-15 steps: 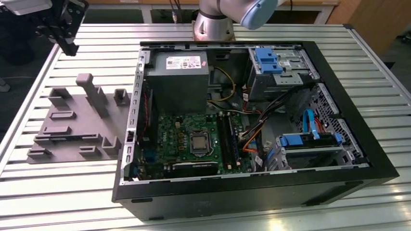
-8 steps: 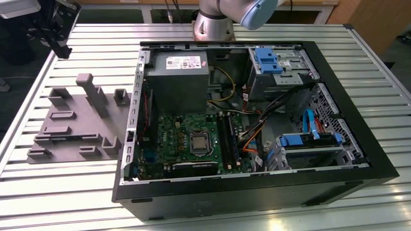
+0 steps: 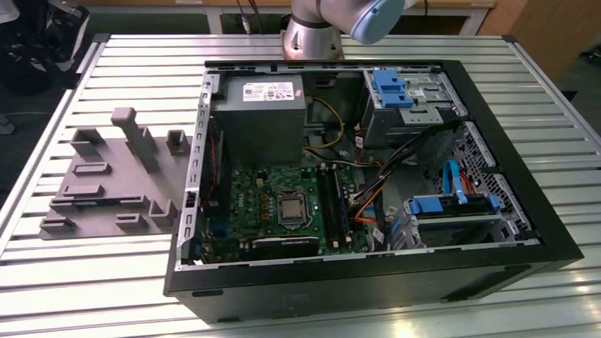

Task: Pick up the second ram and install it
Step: 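Reach for the second ram, then pick up the second ram and move it above second insertion slot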

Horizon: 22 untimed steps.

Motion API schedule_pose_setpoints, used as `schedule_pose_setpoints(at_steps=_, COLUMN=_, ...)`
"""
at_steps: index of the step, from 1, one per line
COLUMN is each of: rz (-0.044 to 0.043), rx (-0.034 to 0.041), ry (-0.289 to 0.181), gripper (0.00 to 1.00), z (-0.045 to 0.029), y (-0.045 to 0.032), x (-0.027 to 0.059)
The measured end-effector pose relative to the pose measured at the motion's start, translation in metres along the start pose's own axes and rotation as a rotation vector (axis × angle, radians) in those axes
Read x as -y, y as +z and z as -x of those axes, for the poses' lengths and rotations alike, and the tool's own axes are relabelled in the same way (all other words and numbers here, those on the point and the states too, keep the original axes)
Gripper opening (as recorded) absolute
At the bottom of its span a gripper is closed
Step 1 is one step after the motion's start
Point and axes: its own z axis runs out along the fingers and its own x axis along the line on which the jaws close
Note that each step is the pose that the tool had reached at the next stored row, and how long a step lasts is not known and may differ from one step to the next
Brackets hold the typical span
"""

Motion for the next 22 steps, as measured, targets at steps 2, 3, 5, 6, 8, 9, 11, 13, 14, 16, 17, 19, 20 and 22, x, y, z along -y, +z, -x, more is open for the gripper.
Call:
schedule_pose_setpoints(at_steps=2, rz=-0.0001, rx=0.0000, ry=0.000, gripper=0.11, z=-0.0064, y=-0.0002, x=0.0024)
schedule_pose_setpoints(at_steps=3, rz=0.0000, rx=0.0001, ry=0.000, gripper=0.11, z=-0.0088, y=-0.0003, x=0.0042)
schedule_pose_setpoints(at_steps=5, rz=-0.0001, rx=-0.0001, ry=0.000, gripper=0.11, z=-0.0134, y=-0.0006, x=0.0081)
schedule_pose_setpoints(at_steps=6, rz=-0.0001, rx=-0.0001, ry=0.000, gripper=0.11, z=-0.0161, y=-0.0007, x=0.0103)
schedule_pose_setpoints(at_steps=8, rz=0.0000, rx=0.0000, ry=0.000, gripper=0.11, z=-0.0209, y=-0.0008, x=0.0137)
schedule_pose_setpoints(at_steps=9, rz=0.0000, rx=0.0000, ry=0.000, gripper=0.11, z=-0.0233, y=-0.0009, x=0.0152)
schedule_pose_setpoints(at_steps=11, rz=-0.0001, rx=0.0000, ry=0.000, gripper=0.11, z=-0.0277, y=-0.0010, x=0.0179)
schedule_pose_setpoints(at_steps=13, rz=-0.0001, rx=-0.0001, ry=0.000, gripper=0.11, z=-0.0303, y=-0.0009, x=0.0194)
schedule_pose_setpoints(at_steps=14, rz=-0.0001, rx=-0.0001, ry=0.000, gripper=0.11, z=-0.0306, y=-0.0010, x=0.0196)
schedule_pose_setpoints(at_steps=16, rz=0.0000, rx=0.0000, ry=0.000, gripper=0.11, z=-0.0312, y=-0.0009, x=0.0196)
schedule_pose_setpoints(at_steps=17, rz=0.0000, rx=0.0000, ry=0.000, gripper=0.11, z=-0.0318, y=-0.0009, x=0.0196)
schedule_pose_setpoints(at_steps=19, rz=0.0000, rx=0.0000, ry=0.000, gripper=0.11, z=-0.0318, y=-0.0009, x=0.0196)
schedule_pose_setpoints(at_steps=20, rz=-0.0001, rx=-0.0001, ry=0.000, gripper=0.11, z=-0.0319, y=-0.0009, x=0.0196)
schedule_pose_setpoints(at_steps=22, rz=0.0000, rx=0.0000, ry=0.000, gripper=0.11, z=-0.0319, y=-0.0009, x=0.0196)
